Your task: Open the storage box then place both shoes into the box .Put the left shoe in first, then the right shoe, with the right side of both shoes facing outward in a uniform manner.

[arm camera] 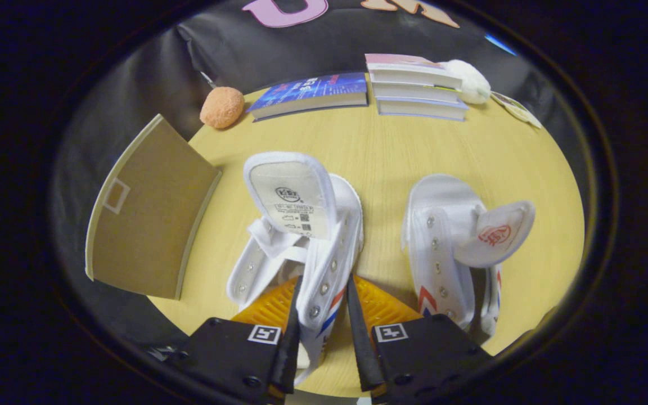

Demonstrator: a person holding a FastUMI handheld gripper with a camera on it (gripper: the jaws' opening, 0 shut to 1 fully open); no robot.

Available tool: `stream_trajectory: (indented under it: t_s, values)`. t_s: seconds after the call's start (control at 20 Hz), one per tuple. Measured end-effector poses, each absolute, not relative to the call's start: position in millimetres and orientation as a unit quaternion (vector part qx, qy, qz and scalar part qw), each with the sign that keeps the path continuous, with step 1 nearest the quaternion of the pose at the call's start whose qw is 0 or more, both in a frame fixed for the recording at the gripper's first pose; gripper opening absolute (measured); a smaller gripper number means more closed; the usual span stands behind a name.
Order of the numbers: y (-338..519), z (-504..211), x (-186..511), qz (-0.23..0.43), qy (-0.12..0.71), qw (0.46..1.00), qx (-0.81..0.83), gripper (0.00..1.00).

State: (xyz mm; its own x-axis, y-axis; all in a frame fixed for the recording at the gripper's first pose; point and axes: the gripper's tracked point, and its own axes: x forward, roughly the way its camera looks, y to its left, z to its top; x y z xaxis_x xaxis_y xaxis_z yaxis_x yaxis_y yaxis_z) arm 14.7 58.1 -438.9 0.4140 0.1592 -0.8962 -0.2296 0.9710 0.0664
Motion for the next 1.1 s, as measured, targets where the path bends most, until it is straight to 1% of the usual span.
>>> stream_trajectory:
  t_s: [0.05, 0.15, 0.2, 0.3, 0.35, 0.55, 0.65, 0.75, 0.95, 1.1]
  values:
    - [59.1, -440.1, 14.1, 0.119, 0.538, 0.834, -0.008, 0.42]
    - [58.0, -440.5, 10.1, 0.104, 0.566, 0.816, 0.054, 0.37]
    - [56.5, -440.7, 9.9, 0.104, 0.573, 0.809, 0.075, 0.34]
    - [53.2, -436.3, 9.1, 0.091, 0.579, 0.801, 0.118, 0.20]
    - [53.2, -436.9, 9.5, 0.087, 0.583, 0.796, 0.137, 0.09]
    - [59.6, -437.1, 3.8, 0.094, 0.593, 0.779, 0.181, 0.09]
    - [71.3, -427.4, -1.3, 0.107, 0.593, 0.768, 0.216, 0.09]
    - [82.7, -412.1, -2.7, 0.103, 0.587, 0.764, 0.249, 0.08]
    - [119.2, -356.9, 3.0, 0.095, 0.553, 0.756, 0.337, 0.08]
    - [160.7, -305.6, 6.9, 0.107, 0.519, 0.750, 0.395, 0.08]
